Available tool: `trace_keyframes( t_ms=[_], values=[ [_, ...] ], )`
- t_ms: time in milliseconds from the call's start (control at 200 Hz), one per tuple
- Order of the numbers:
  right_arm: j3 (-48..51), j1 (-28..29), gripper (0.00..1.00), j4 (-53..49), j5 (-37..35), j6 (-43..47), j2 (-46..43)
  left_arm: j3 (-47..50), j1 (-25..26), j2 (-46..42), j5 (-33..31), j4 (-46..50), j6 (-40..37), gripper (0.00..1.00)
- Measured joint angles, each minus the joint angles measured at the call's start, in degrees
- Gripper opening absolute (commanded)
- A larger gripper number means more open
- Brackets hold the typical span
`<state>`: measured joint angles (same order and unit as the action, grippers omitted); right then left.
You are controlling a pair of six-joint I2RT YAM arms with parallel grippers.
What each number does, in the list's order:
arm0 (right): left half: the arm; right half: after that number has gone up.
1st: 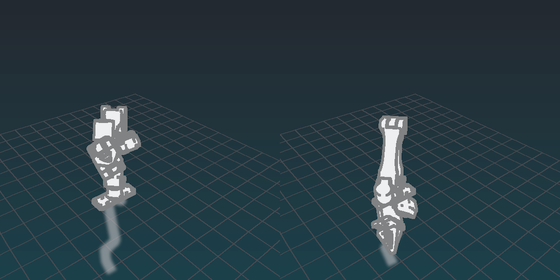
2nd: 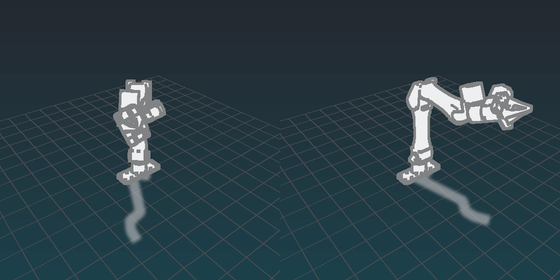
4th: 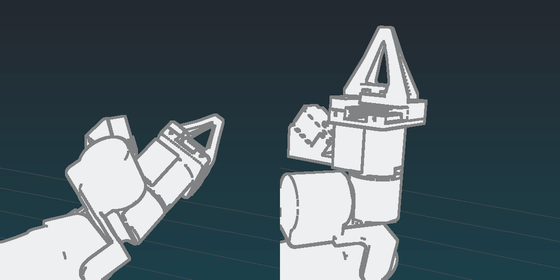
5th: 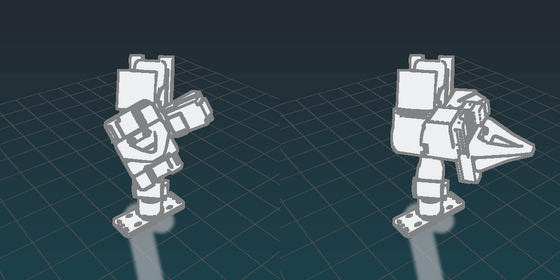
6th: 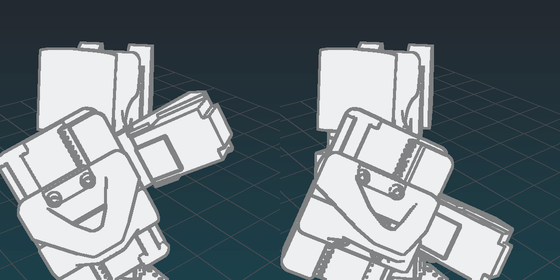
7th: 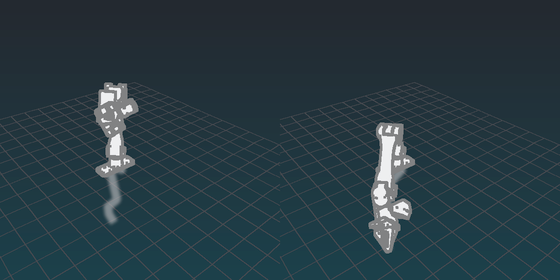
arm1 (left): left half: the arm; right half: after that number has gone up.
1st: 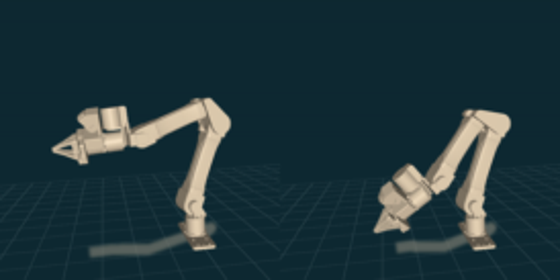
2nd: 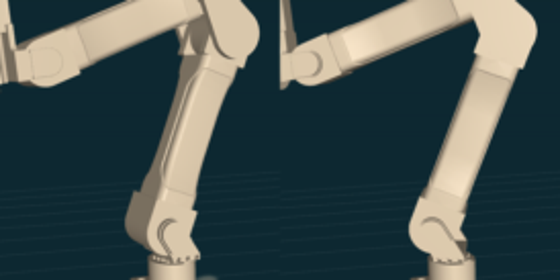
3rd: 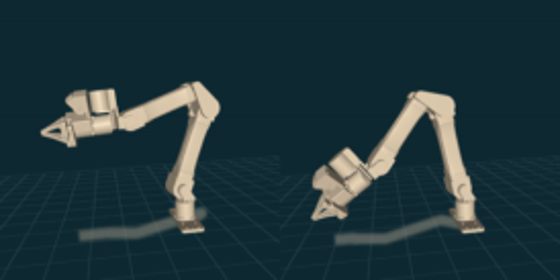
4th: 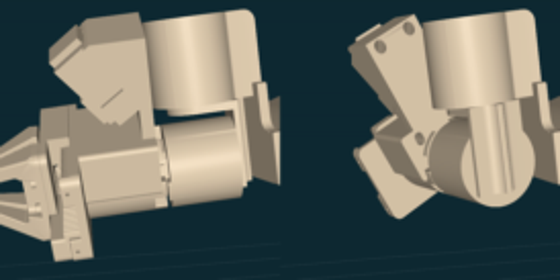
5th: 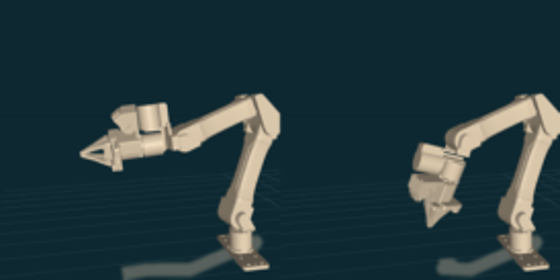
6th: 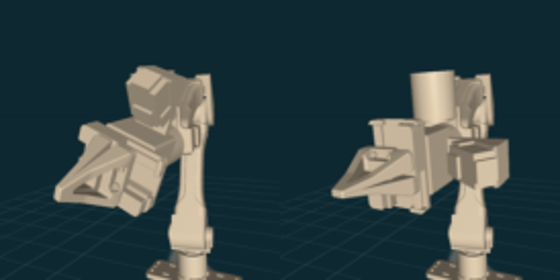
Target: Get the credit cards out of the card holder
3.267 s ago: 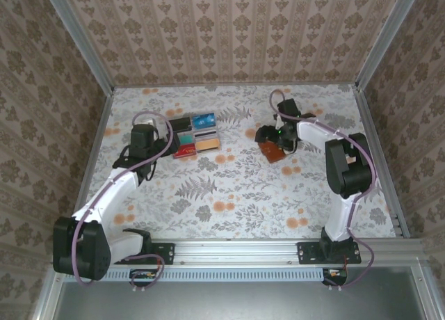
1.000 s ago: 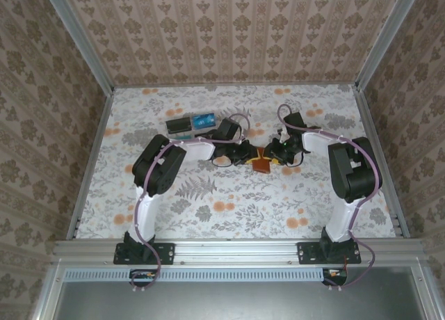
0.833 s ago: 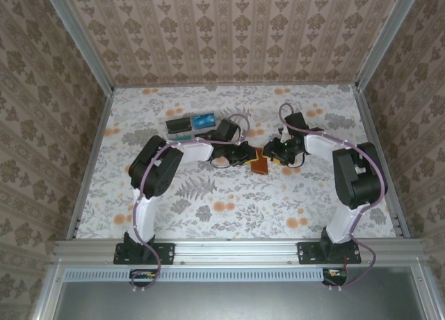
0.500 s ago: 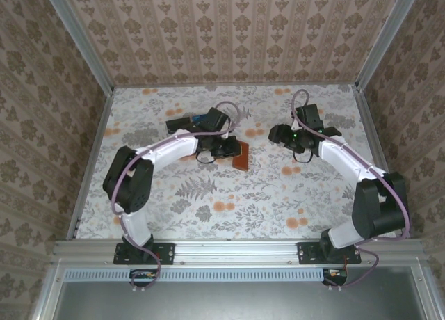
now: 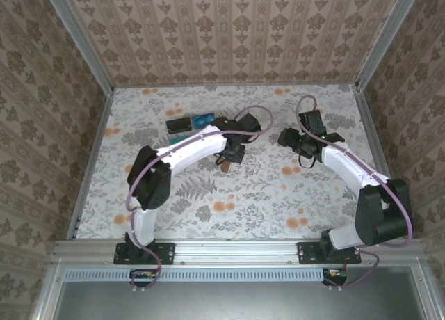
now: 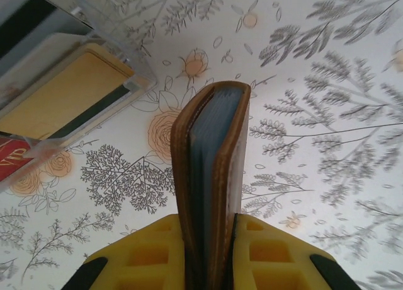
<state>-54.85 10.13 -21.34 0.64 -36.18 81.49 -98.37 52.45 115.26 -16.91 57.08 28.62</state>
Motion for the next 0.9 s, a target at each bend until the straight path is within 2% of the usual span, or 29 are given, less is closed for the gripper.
trace_keyframes(
  t_ms=[180,270,320,550,725,900],
  values=[
    [3.2,-2.5,0.73,0.0,-2.2,-1.7,-4.4,-3.1,1.7,6.9,-2.1,1.2,-0.2,0.25],
    [4.1,-3.5,0.74,0.1,-2.9,-2.3,-5.6,-4.5,2.2,8.5,-2.1,1.2,-0.2,0.36],
    [4.5,-3.8,0.73,0.2,-3.1,-2.6,-5.7,-4.6,2.5,8.6,-1.0,0.6,-0.1,0.44],
    [4.7,-3.9,0.72,0.2,-3.2,-3.1,-5.6,-3.9,3.1,7.9,5.7,-3.4,0.3,0.62],
    [3.8,-2.9,0.72,0.2,-1.5,-2.1,-4.0,6.4,0.7,-0.7,15.1,-12.2,1.8,0.78],
    [-2.6,4.5,0.70,-0.3,0.7,0.5,4.4,19.3,-7.0,-13.6,20.2,-21.3,5.4,0.90]
  ],
)
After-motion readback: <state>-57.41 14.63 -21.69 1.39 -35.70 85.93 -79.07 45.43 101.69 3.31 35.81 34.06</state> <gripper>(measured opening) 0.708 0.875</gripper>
